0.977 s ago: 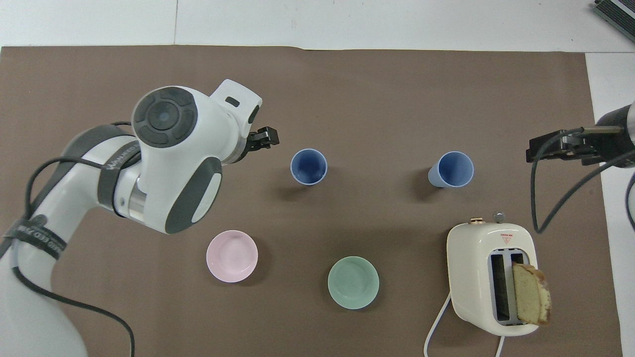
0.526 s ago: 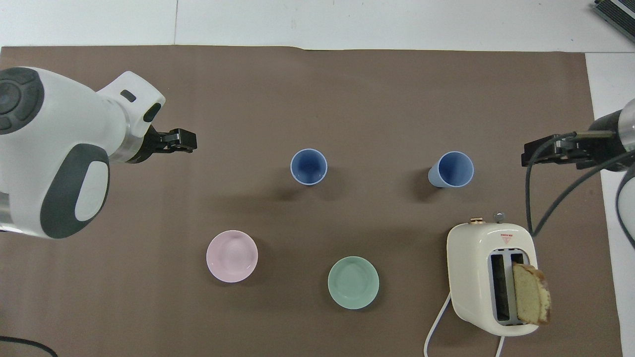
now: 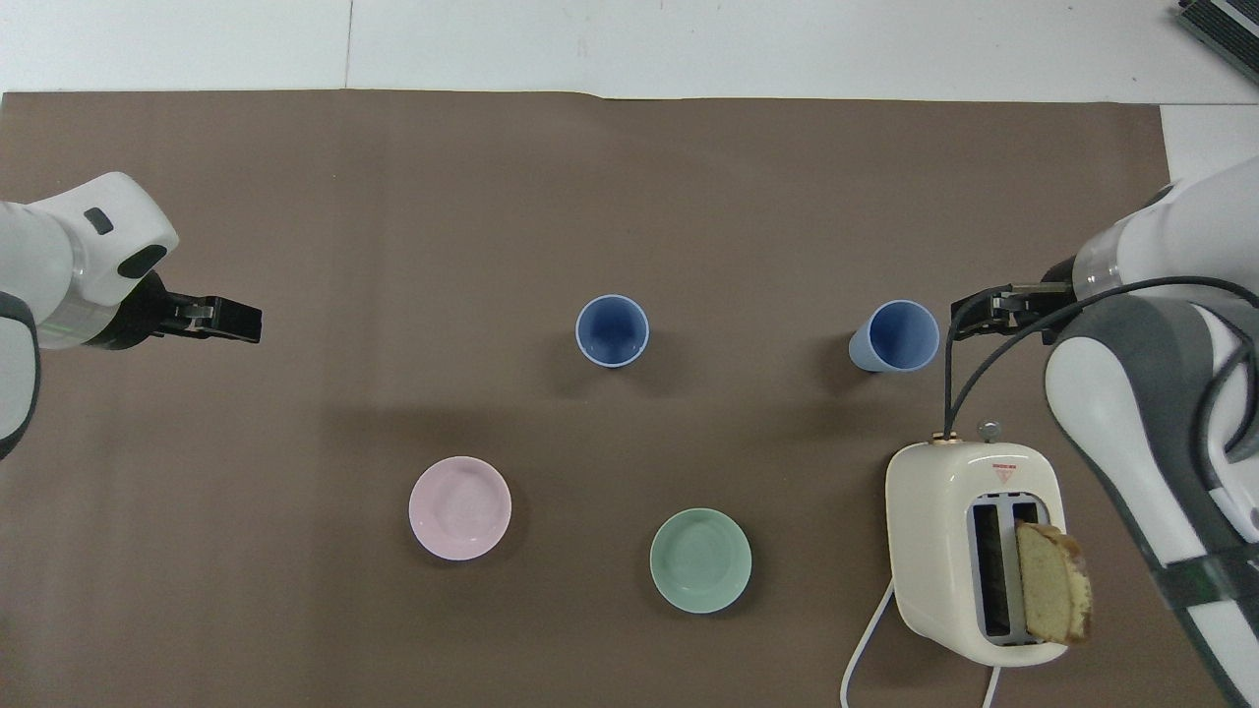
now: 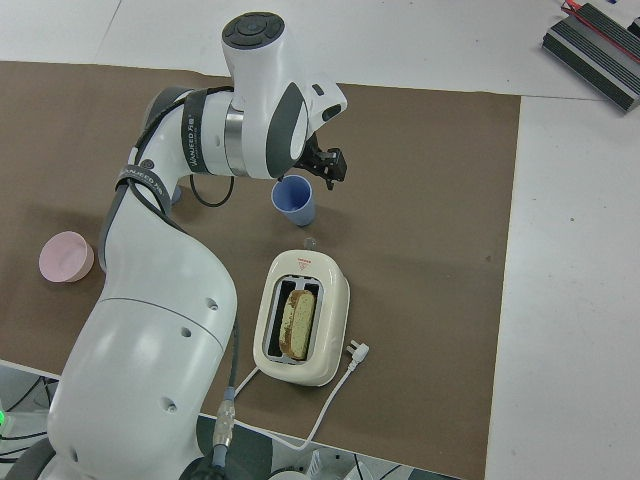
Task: Stack blue cups with both arms
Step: 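Retract the left gripper while the right gripper reaches the other blue cup, then grasp the second blue cup with the right gripper and lift it, then carry the blue cup over the placed cup and lower it inside, then open the right gripper and withdraw it from the stacked cups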
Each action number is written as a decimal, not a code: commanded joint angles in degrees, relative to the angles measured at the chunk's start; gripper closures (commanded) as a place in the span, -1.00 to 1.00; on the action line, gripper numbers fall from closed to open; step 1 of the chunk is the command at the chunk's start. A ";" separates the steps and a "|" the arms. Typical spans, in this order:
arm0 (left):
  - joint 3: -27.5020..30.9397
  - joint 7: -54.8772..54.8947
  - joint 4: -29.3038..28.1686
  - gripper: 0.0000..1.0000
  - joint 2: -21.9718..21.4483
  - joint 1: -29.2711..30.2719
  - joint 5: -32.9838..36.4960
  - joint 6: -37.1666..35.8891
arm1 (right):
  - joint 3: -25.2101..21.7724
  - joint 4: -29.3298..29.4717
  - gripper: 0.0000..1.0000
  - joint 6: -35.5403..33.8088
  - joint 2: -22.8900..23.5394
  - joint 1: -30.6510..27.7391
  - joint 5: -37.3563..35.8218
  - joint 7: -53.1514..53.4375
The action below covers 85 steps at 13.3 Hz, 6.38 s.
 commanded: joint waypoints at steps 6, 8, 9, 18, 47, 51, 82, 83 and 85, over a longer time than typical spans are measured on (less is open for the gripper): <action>-0.60 1.53 11.47 -1.00 -2.92 0.32 1.67 -16.09 | 0.24 -6.92 -1.00 9.96 3.39 1.45 0.82 0.41; -0.42 2.14 14.19 -1.00 -3.28 0.32 1.85 -19.70 | 0.24 -7.98 -1.00 11.29 4.18 1.45 0.82 0.50; -0.42 2.67 15.42 -1.00 -3.37 0.32 1.85 -21.28 | 0.24 -7.99 -1.00 11.82 4.80 1.45 0.82 0.41; -0.33 1.88 17.45 -1.00 -5.48 0.32 1.15 -25.06 | 0.32 -7.72 1.00 12.44 6.03 1.45 0.82 0.23; -0.16 2.15 16.93 -1.00 -6.44 0.41 0.62 -25.43 | 2.79 16.27 1.00 5.23 11.31 25.71 7.24 29.24; -0.16 2.15 16.93 -1.00 -6.44 0.41 0.62 -25.43 | 2.79 15.83 1.00 6.81 12.62 25.79 6.45 29.24; -0.16 2.15 16.84 -1.00 -6.44 0.41 0.62 -25.43 | -0.63 20.75 -1.00 -11.00 7.80 20.27 0.38 20.56; -0.16 2.23 16.84 -1.00 -6.44 0.41 0.62 -25.43 | -0.64 21.02 -1.00 -12.42 6.14 18.08 0.47 17.40; -0.16 2.15 16.93 -1.00 -6.44 0.41 0.62 -25.43 | -0.55 21.10 -1.00 -15.49 4.02 13.77 0.47 11.34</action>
